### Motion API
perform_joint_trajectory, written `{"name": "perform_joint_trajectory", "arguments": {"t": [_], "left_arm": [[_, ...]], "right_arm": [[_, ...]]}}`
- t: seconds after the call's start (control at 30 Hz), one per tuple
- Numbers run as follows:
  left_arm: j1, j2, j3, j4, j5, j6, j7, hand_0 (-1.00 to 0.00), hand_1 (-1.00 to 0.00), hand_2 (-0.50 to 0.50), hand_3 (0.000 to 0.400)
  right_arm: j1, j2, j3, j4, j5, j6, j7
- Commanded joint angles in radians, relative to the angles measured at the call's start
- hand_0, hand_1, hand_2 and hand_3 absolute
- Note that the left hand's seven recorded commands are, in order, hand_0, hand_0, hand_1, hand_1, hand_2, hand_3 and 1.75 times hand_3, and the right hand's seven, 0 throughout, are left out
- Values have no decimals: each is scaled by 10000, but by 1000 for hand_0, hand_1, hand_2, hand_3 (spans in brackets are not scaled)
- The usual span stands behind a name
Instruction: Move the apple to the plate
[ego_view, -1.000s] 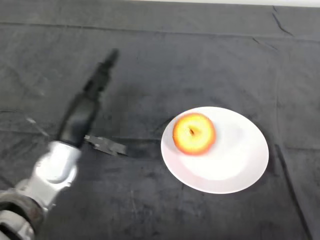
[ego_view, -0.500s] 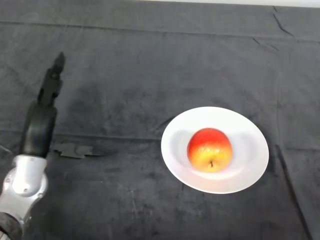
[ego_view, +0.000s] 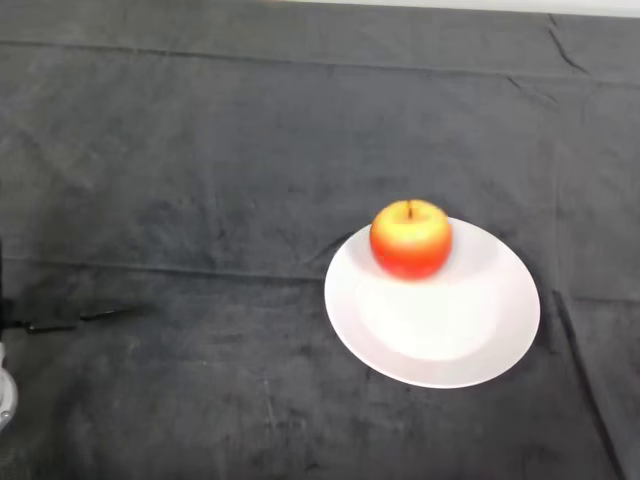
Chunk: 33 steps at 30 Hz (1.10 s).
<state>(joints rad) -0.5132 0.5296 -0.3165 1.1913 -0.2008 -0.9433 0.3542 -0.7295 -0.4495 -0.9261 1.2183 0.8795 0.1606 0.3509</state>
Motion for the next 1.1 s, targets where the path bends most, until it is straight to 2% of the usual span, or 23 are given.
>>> {"name": "perform_joint_trajectory", "arguments": {"t": [0.03, 0.57, 1.1], "left_arm": [[348, 449, 444, 340, -244, 126, 157, 0, 0, 0, 0], [699, 564, 2036, 405, -907, 1127, 152, 0, 0, 0, 0], [1025, 334, 4268, 292, -2528, 2117, -247, 0, 0, 0, 0]], "right_arm": [[-46, -261, -98, 34, 78, -59, 21], [-42, -256, -95, 24, 76, -58, 17], [-36, -248, -92, 6, 74, -57, 11]]}}
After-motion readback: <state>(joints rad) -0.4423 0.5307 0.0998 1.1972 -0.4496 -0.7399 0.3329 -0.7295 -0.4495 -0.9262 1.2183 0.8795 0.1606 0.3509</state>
